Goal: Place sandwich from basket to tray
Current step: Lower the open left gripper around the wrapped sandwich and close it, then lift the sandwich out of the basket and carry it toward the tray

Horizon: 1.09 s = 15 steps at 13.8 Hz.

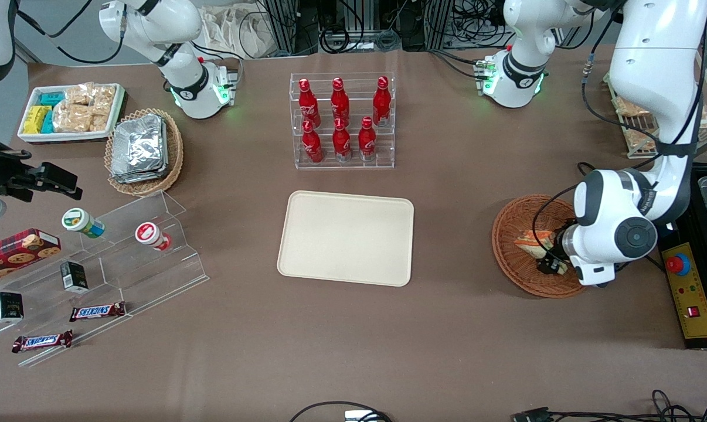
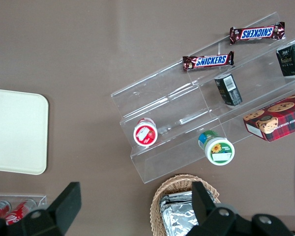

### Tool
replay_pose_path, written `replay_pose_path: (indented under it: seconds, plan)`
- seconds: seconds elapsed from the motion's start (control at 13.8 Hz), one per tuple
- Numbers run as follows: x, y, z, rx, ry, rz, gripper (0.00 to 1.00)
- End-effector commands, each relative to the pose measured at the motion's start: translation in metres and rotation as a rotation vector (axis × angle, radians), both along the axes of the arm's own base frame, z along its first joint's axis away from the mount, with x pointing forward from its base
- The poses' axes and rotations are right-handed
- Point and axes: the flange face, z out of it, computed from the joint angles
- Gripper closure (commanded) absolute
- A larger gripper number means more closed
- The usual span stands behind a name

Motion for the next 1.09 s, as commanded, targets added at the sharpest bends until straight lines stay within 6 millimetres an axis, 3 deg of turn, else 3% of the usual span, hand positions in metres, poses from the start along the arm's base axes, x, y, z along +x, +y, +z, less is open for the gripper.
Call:
replay_pose_path:
  seconds: [0.0, 0.15, 0.22, 0.29, 0.36, 0.44, 0.73, 1.02]
  plan:
    - [-0.004, 0.001, -0.01, 0.01, -0.009, 0.01, 0.0]
    - [-0.003, 0.001, -0.015, 0.009, -0.01, 0.006, 0.04]
    - [-0.002, 0.001, -0.011, 0.009, -0.016, 0.006, 0.25]
    - [-0.002, 0.0, -0.008, 0.009, -0.018, 0.005, 0.58]
    - [0.0, 0.0, -0.004, 0.01, -0.025, 0.001, 0.84]
    - [0.003, -0.001, 0.006, 0.013, -0.042, -0.01, 1.0]
    - [0.02, 0.003, 0.058, 0.11, -0.051, -0.095, 1.0]
    - [0.051, 0.005, 0.138, 0.088, -0.038, -0.19, 1.0]
